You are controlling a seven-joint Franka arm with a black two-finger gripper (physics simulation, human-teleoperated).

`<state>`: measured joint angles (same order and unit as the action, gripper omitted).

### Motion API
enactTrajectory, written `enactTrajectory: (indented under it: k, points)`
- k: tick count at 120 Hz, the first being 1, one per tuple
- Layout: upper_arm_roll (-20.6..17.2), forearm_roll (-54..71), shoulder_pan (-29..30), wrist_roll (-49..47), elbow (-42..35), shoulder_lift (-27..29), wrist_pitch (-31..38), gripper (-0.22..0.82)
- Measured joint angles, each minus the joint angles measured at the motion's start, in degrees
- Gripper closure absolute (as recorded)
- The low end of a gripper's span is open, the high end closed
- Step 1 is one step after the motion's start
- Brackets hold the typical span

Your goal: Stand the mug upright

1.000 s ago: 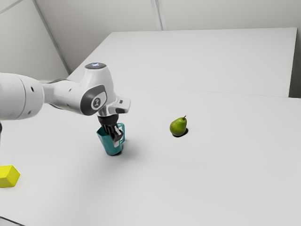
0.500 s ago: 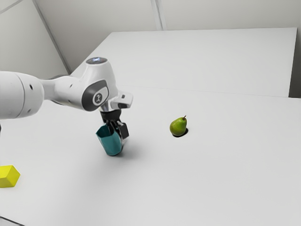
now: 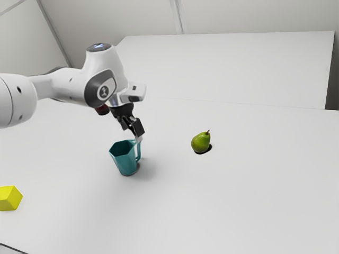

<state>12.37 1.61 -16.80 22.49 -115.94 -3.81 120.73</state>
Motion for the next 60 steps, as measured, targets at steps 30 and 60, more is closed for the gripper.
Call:
enactTrajectory:
  k: [30,60]
  points:
    - [1.97,0.41,0.67,-0.67,7.76,0.83,-5.49,0.0]
    - [-2.73,2.64,10.54,-2.37,13.81,2.42,-13.2,0.0]
